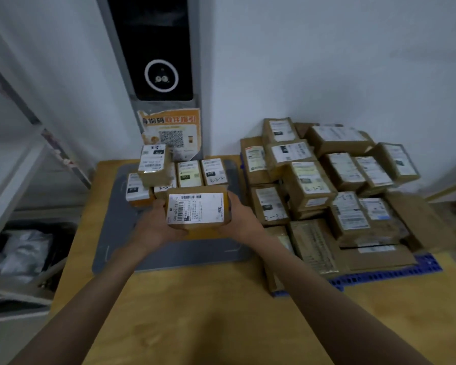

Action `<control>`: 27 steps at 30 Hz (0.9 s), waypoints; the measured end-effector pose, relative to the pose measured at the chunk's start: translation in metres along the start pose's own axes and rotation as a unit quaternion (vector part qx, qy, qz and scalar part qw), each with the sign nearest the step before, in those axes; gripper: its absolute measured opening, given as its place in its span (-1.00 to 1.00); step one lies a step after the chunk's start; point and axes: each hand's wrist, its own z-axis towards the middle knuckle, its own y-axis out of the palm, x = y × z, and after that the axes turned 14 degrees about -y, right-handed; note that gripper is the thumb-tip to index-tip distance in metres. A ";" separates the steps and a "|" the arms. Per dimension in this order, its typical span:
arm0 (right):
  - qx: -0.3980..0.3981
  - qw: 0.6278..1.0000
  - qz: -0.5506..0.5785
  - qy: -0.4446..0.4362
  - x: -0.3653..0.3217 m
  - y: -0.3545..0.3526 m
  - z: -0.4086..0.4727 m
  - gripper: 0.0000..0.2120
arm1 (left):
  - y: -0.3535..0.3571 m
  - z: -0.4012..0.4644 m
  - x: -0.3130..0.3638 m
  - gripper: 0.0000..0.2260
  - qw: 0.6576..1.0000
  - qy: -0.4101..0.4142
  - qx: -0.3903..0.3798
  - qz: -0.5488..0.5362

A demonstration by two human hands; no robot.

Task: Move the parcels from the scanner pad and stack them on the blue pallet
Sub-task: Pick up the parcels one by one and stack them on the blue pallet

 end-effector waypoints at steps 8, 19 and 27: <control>0.082 0.996 0.001 0.019 0.013 -0.057 -0.074 -0.26 | 0.032 -0.025 0.067 -0.19 0.994 0.075 -0.032 0.075; 0.125 0.986 -0.003 0.115 0.062 -0.099 -0.175 -0.23 | 0.107 -0.079 0.121 -0.38 0.976 0.146 -0.086 0.138; 0.130 0.988 0.004 0.085 0.088 -0.125 -0.230 -0.28 | 0.148 -0.127 0.143 -0.31 0.976 0.147 -0.087 0.132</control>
